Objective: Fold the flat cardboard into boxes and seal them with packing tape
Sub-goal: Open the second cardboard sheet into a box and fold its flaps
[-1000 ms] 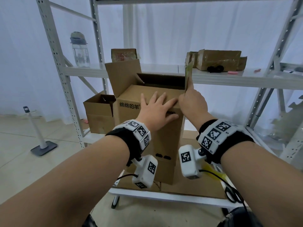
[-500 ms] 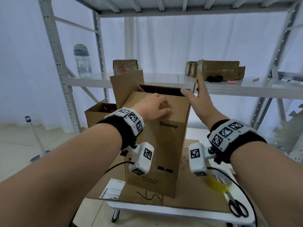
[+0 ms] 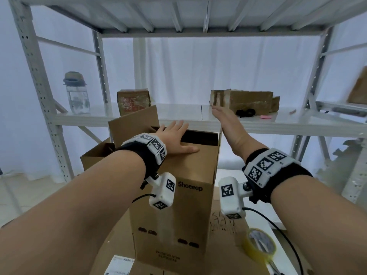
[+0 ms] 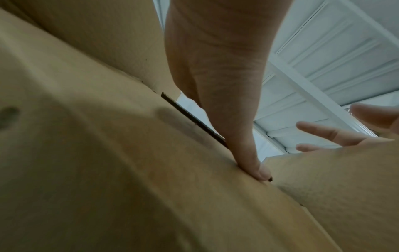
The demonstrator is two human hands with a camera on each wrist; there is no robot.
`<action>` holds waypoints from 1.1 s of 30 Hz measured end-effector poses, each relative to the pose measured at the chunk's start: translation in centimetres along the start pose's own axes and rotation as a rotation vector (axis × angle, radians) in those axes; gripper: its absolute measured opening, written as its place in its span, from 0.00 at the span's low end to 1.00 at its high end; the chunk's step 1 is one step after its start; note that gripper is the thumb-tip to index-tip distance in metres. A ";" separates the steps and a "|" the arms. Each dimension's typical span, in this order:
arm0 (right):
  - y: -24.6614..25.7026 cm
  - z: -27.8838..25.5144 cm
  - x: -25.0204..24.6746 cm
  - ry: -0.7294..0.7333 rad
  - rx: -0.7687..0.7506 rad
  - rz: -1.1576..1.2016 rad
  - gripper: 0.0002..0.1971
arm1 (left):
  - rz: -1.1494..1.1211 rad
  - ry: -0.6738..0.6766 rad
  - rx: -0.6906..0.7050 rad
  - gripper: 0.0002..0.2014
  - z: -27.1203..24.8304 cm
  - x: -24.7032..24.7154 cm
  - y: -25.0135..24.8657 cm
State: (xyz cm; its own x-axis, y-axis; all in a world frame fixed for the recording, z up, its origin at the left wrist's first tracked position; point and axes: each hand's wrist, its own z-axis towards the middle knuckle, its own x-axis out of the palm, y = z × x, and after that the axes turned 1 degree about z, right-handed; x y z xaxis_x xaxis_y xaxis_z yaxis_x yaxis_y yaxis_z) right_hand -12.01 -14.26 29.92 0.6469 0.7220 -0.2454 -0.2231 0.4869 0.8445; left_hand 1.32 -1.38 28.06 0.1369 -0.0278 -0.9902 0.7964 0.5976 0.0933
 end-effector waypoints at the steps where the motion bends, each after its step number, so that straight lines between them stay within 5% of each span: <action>1: -0.2 0.1 -0.1 0.000 0.028 0.013 0.21 | -0.001 0.007 0.006 0.49 0.3 0.1 0.0; 10: -0.2 -1.2 0.5 -0.029 0.065 0.083 0.25 | -0.068 0.058 -0.026 0.39 1.0 1.7 0.3; 17: -2.6 -1.9 2.9 0.309 0.176 -0.211 0.39 | -0.110 0.127 -0.055 0.24 -0.7 3.4 1.3; 22: -4.7 -2.2 4.0 0.422 0.233 -0.571 0.45 | -0.081 -0.179 -0.144 0.21 -3.8 2.1 3.8; 25: -3.4 -2.6 4.6 0.401 0.230 -0.675 0.32 | 0.021 -0.404 -0.143 0.18 -6.2 1.2 4.6; 33: -0.5 -3.7 6.4 0.267 0.197 -0.813 0.19 | 0.031 -0.575 -0.370 0.23 -10.5 2.8 4.9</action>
State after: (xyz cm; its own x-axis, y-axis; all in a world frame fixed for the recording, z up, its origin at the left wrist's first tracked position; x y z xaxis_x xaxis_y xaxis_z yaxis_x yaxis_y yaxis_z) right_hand -10.44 -8.08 26.18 0.3526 0.2912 -0.8893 0.3786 0.8247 0.4201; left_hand -0.57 9.91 24.64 0.5288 -0.3660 -0.7658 0.5474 0.8366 -0.0219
